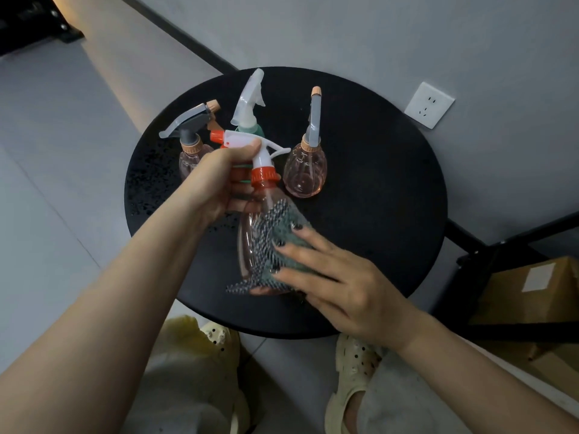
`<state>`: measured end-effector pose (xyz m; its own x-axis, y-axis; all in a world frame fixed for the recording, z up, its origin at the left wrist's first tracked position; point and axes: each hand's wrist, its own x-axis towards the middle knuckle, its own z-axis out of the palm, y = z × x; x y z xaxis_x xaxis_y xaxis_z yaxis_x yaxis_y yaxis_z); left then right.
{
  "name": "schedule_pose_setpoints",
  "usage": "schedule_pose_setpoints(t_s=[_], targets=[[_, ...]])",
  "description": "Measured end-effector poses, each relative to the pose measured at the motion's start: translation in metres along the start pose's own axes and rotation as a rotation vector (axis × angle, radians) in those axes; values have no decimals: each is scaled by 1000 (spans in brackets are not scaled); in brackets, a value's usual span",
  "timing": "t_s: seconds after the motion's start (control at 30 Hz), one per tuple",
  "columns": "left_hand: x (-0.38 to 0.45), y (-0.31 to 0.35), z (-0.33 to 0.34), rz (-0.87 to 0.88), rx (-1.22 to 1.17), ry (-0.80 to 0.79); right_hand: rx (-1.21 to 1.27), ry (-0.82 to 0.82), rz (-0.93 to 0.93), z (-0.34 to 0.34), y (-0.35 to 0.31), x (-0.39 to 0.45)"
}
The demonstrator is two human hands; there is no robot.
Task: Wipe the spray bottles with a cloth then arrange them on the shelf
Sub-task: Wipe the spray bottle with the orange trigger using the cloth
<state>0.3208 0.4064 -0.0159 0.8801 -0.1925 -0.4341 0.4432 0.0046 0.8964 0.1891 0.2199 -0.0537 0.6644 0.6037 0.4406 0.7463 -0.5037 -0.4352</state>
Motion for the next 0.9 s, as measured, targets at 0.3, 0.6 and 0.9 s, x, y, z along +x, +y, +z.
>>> schedule_pose_setpoints(t_s=[0.3, 0.6, 0.9], targets=[[3, -6, 11, -5, 10, -22, 113, 16, 124, -4, 2, 11], [3, -11, 15, -95, 28, -55, 152, 38, 287, -5, -1, 26], [4, -7, 7, -68, 54, 21, -253, -177, -199, 0, -8, 4]])
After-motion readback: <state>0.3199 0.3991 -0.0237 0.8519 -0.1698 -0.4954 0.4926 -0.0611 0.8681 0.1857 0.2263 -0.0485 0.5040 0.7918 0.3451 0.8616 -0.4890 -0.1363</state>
